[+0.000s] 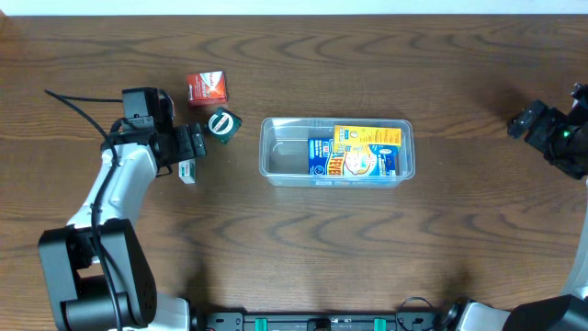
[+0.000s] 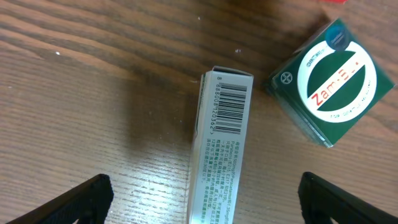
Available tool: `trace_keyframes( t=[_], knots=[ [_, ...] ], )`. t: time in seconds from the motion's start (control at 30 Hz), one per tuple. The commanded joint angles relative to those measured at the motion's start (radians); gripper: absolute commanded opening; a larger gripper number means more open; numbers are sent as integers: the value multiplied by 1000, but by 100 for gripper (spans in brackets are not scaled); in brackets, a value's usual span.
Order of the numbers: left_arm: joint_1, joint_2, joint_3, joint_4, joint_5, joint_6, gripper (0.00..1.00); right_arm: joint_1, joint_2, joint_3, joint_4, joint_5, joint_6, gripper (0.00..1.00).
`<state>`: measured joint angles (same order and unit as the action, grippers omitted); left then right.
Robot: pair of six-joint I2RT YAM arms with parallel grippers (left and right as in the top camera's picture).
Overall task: Pack container
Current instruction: 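Move the left gripper over the white Panadol box, then close the left gripper on the white box and lift it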
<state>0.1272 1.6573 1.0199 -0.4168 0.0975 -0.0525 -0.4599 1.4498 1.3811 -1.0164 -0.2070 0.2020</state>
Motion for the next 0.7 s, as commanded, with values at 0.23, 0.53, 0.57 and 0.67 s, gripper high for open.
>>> trace_keyframes(
  t=[0.23, 0.53, 0.57, 0.67],
  knots=[
    [0, 75, 13, 4, -8, 11, 63, -5, 2, 14, -1, -7, 11, 99],
    [0, 75, 13, 27, -8, -16, 31, -5, 2, 14, -1, -7, 11, 99],
    [-1, 75, 13, 29, -8, -20, 30, -5, 2, 14, -1, -7, 11, 99],
    [0, 75, 13, 30, -8, -32, 29, -5, 2, 14, -1, -7, 11, 99]
  ],
)
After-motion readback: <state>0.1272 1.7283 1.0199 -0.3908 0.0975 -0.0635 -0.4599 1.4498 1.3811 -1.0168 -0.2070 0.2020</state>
